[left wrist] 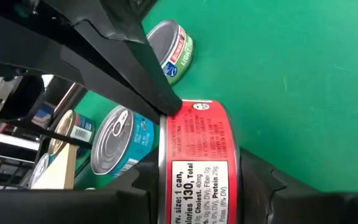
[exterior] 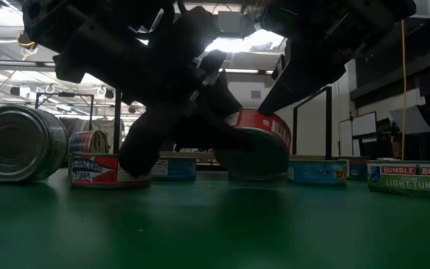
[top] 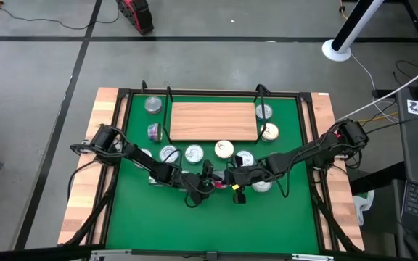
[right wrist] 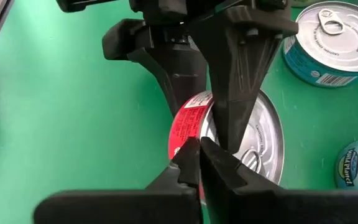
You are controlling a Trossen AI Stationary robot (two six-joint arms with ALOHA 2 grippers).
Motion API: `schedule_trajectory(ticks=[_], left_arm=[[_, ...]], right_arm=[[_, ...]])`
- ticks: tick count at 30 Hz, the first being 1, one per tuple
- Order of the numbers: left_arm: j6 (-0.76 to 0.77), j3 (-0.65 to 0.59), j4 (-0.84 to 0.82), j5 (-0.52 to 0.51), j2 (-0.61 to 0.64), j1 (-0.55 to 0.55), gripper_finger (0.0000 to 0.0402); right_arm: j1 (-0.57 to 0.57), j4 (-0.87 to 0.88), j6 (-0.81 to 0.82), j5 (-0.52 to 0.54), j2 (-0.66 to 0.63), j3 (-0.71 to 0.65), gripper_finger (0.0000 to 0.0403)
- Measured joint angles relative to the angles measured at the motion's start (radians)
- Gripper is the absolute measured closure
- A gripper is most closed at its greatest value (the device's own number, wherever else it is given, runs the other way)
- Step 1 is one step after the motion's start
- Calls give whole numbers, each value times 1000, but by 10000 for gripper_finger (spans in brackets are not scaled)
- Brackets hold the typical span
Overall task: Stack canned seafood by type on shelf
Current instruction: Put the red tuna can on the shelf
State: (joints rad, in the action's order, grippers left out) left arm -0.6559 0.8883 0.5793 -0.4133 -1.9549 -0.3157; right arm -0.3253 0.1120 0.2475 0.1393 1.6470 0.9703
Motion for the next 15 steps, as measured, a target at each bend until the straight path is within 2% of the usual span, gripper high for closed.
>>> schedule_trajectory(ticks=[9,15], left_arm=[[5,5,13,-9,4,0,273],[3,27,18,-44,6,0,266]], right_arm=[[-1,16,7,-13,-17,0,291],[-1,114,-44,-35,-152,0,272]])
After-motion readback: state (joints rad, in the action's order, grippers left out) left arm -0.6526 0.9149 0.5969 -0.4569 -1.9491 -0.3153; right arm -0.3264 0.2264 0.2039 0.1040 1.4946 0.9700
